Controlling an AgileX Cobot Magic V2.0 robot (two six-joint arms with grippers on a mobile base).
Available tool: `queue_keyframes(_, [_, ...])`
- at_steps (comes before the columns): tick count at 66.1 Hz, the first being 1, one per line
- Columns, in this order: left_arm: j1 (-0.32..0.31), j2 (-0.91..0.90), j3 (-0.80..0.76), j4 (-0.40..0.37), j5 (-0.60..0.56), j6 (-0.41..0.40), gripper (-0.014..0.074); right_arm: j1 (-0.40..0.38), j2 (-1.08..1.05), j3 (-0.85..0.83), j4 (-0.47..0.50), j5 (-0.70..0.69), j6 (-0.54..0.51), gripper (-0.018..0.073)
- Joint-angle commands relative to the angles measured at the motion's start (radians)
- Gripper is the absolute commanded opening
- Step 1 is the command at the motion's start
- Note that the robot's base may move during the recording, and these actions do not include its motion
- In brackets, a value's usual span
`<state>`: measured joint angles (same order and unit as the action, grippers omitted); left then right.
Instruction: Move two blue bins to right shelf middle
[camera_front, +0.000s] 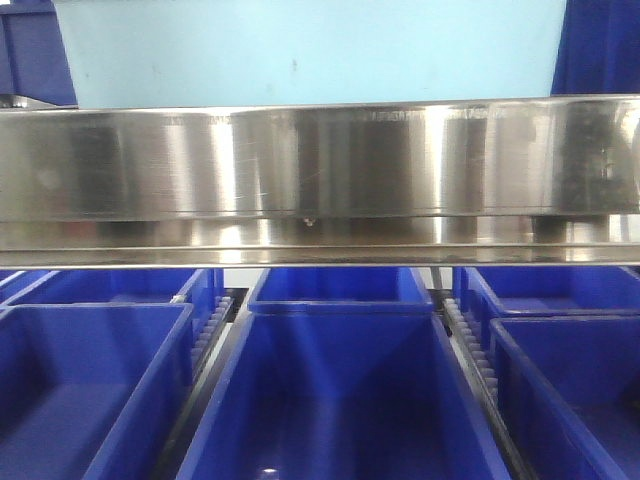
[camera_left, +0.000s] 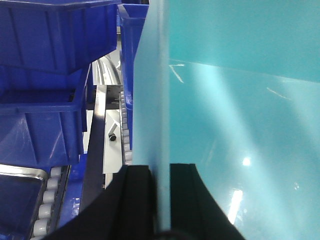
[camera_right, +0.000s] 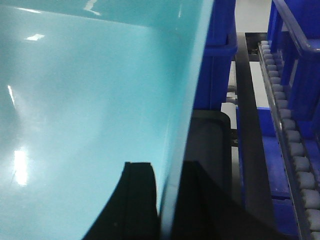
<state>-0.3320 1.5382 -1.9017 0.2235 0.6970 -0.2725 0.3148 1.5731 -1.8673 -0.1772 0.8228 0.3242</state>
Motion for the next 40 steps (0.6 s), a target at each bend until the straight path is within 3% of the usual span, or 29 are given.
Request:
queue_keyframes(1, [-0.015,-0.015,-0.015,-0.079,-0.097,-0.012,-0.0111,0.007,-0.002,-0.007,0.015,-0.046,-0.021,-0.0166])
queue_keyframes(40, [-0.015,-0.015,-0.015,-0.079,-0.088,-0.012,-0.0111,0.007,-0.002,-0.007,0.015,-0.048,-0.021,-0.0166])
